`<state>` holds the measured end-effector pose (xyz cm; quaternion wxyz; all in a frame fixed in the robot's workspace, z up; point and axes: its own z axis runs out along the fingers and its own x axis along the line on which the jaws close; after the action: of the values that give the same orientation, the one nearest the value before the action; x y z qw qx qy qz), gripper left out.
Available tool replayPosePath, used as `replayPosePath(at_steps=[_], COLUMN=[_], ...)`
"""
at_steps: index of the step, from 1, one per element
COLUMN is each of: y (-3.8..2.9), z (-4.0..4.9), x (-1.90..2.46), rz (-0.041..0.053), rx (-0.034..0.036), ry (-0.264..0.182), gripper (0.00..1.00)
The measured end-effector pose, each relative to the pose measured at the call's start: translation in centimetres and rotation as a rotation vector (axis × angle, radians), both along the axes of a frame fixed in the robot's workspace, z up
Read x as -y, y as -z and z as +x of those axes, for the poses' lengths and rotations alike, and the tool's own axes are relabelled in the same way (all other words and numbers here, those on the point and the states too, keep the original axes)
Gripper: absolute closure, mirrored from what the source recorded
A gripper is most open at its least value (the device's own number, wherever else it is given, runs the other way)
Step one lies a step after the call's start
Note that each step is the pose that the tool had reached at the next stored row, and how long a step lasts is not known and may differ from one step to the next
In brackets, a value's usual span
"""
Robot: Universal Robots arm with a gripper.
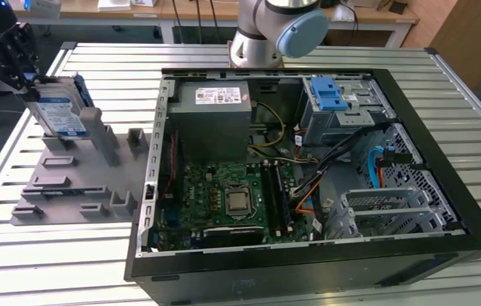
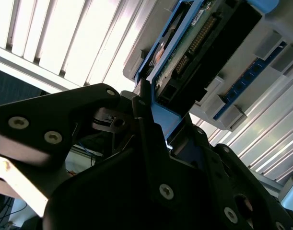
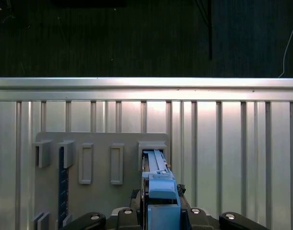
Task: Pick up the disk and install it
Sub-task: 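Pick up the disk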
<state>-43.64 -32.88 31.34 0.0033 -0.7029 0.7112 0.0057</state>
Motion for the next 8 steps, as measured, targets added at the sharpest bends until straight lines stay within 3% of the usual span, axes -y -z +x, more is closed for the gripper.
replayPosePath(at_steps=[8], y=[-0.31], z=[0.00], x=[0.00], rz=[0.0008], rx=[0.0001], ry=[0.000], gripper=[0.63])
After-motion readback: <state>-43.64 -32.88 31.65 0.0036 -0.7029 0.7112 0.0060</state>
